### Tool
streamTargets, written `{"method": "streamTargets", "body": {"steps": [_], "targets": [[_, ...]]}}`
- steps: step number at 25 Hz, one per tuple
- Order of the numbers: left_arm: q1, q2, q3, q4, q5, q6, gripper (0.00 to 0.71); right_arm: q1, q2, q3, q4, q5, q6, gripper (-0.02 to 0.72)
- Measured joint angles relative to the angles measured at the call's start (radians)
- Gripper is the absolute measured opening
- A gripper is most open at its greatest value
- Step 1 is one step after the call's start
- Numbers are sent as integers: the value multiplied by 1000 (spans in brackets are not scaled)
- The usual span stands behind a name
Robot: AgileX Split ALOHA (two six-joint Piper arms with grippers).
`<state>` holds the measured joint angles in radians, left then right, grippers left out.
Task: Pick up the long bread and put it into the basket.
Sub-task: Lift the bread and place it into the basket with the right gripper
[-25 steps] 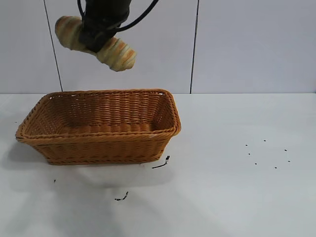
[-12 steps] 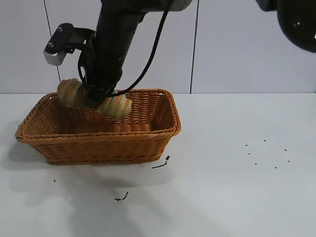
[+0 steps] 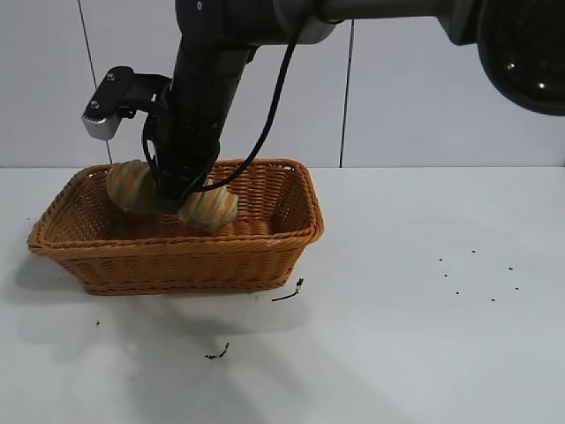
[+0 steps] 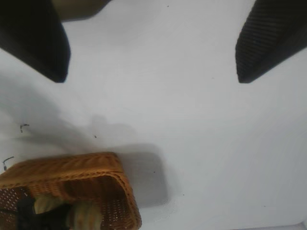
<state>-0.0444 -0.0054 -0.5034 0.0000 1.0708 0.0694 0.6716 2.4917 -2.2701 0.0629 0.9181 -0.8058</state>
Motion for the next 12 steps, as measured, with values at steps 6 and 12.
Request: {"method": "streamTargets", "body": {"steps": [6,12], "targets": [[0,0,0,0,0,0,696,-37,-77,-3,3,-10,69,631],[0,0,0,0,0,0,696,-88,-131,-4,2,58,223,631]]}}
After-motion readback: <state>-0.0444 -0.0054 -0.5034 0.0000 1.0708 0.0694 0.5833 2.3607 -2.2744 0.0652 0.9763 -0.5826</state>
